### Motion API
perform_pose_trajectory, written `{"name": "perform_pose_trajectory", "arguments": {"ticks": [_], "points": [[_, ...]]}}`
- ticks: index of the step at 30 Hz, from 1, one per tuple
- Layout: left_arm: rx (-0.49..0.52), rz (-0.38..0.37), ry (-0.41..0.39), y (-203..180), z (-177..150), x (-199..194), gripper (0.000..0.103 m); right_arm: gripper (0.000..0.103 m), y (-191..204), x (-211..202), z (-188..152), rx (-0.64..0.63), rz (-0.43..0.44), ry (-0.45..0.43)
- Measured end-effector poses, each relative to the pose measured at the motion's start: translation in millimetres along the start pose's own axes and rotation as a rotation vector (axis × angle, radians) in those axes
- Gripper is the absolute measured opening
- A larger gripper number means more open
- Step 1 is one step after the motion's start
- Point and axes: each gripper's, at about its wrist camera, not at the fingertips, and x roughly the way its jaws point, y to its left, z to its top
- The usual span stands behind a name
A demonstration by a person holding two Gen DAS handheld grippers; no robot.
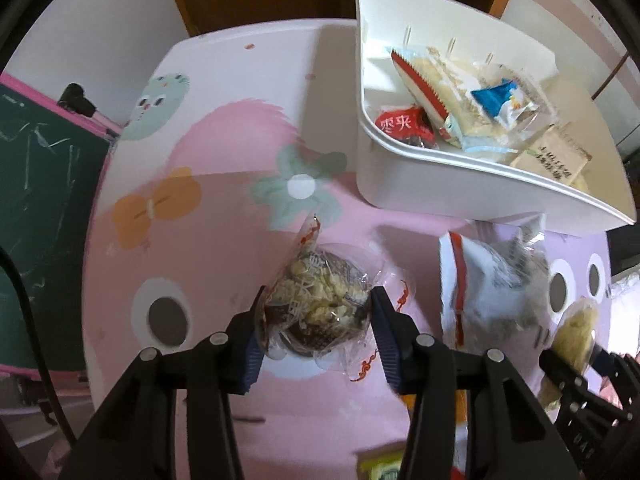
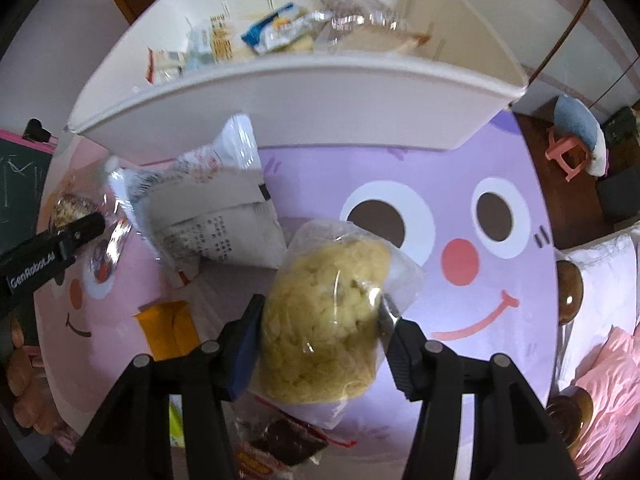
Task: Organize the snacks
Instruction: 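Grasp the nut cookie bag with the left tool while the right tool grasps the yellow pastry bag, then carry both bags into the white bin and open both tools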
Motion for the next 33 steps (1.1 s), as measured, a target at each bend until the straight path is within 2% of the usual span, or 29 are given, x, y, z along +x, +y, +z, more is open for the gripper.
{"name": "perform_pose_trajectory", "arguments": {"ticks": [8,17,25,30,33], "points": [[0.028,-0.029,-0.091,2.7,-17.4,-82.7,0.046,0.055,4.5,-61.0,-6.7,-0.038,0.018,-0.107],[0.098,-0.041,-0.235,-17.2,-6.9,-182.5,0.047,0.055,-8.5,-145.5,9.0,-0.080,0.051,-0.281],[0.139,-0.073,-0.333,-26.1,26.1,-253.2,0.047,0.055,-20.3,-228.7,41.0,-0.122,0.077,-0.437],[0.169,-0.082,-0.383,-33.5,50.8,-279.3,0.047,0.055,-22.2,-272.7,66.9,-0.139,0.077,-0.519],[0.185,-0.081,-0.417,-39.9,70.7,-288.8,0.047,0.055,-19.3,-283.7,82.3,-0.148,0.059,-0.545]]}}
